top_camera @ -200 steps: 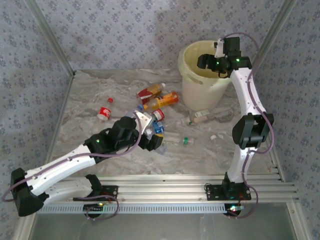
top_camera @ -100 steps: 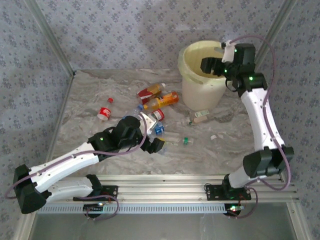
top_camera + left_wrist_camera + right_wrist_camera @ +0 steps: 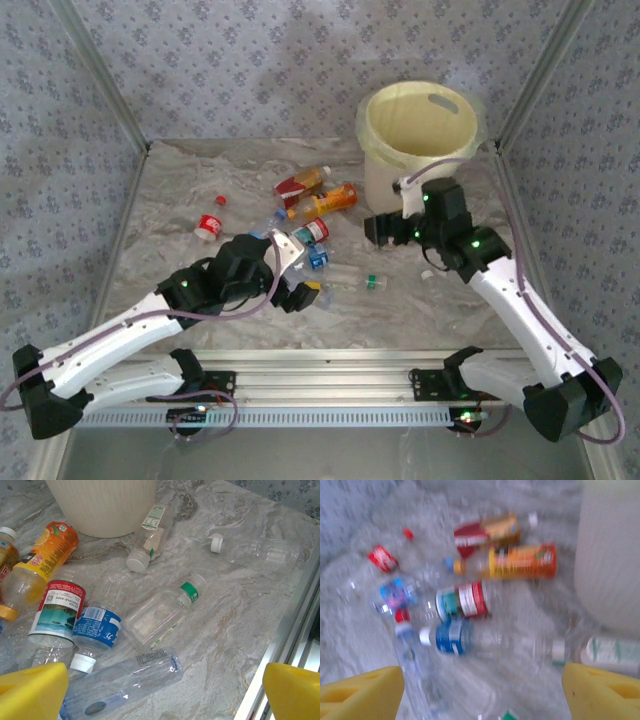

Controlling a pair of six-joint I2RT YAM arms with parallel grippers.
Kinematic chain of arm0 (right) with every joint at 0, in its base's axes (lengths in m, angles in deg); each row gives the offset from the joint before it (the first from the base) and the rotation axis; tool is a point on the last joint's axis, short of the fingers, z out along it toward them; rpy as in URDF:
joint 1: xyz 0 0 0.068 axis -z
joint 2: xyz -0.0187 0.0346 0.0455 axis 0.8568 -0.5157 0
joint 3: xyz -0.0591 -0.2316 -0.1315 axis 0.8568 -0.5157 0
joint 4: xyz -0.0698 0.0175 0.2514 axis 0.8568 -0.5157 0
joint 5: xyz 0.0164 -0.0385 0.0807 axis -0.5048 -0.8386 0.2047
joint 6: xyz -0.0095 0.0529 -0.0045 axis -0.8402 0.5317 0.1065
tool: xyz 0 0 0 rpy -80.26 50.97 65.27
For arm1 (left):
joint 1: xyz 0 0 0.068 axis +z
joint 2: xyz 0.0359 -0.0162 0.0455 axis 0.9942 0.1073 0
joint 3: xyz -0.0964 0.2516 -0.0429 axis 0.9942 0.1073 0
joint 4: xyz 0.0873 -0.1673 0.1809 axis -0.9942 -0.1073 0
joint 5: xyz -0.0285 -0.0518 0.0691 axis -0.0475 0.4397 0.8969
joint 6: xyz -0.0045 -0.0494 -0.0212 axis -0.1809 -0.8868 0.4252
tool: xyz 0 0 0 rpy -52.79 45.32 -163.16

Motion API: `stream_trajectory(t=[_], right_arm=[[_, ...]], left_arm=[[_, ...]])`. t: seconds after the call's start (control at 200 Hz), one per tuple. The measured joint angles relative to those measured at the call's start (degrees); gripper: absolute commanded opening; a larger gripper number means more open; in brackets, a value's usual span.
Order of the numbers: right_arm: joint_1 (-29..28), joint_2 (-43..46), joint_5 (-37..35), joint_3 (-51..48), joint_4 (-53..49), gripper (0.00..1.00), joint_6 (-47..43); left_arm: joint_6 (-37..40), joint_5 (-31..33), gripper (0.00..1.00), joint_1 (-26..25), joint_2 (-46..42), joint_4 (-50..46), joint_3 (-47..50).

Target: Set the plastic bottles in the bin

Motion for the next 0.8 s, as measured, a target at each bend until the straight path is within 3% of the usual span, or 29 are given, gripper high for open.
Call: stream_trajectory(t=[0.215,0.47,0.8], right_arm=[[-3.04,-3.02,-0.63,-8.81,-0.48,0.88,-0.07],[-5.01,-13.09,0.96,-8.55,0.85,0.96,-2.67],[-5.53,-22.45,1.77,-7.61,1.51,0.99,-6.14]], left_arm=[[0.9,-0.22,1.0,0.0,-0.37,0.0,0.02],[1.05,-0.44,1.0,0.0,-0.35,0.0,0.02],[1.05,-0.44,1.0,0.0,-0.35,0.0,0.02]])
